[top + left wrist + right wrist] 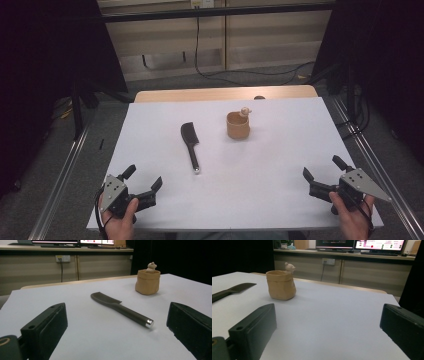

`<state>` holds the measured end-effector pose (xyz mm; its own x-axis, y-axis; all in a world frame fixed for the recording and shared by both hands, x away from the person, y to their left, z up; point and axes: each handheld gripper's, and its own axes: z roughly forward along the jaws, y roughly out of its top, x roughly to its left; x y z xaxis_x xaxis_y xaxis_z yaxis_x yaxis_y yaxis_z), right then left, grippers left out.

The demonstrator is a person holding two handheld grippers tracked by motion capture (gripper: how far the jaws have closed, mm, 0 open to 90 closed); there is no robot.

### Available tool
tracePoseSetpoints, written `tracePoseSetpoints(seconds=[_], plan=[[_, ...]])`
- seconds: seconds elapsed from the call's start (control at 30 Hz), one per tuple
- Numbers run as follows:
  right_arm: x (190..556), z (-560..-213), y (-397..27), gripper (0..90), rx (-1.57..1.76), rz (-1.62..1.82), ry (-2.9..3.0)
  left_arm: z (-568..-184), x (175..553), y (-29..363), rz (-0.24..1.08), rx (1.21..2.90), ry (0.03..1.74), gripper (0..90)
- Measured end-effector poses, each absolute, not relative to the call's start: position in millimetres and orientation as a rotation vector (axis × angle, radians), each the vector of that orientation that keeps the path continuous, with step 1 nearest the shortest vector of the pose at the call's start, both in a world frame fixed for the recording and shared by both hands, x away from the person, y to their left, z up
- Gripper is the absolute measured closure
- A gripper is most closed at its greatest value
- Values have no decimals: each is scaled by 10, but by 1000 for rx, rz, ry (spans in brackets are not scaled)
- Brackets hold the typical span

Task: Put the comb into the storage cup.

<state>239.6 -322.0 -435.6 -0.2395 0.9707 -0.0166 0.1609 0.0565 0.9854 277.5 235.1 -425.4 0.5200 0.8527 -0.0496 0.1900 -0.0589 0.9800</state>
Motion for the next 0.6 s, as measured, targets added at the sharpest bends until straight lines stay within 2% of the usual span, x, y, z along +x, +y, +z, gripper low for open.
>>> tracePoseSetpoints(seconds=[0.4, 0.6], plan=[[2395, -4365, -3232, 1, 1180, 1284, 1531, -4258, 2843, 2317, 633, 1605, 916, 23], [2394, -4362, -3227, 1, 1180, 1290, 1534, -4273, 2898, 2162, 616, 1660, 876, 31]])
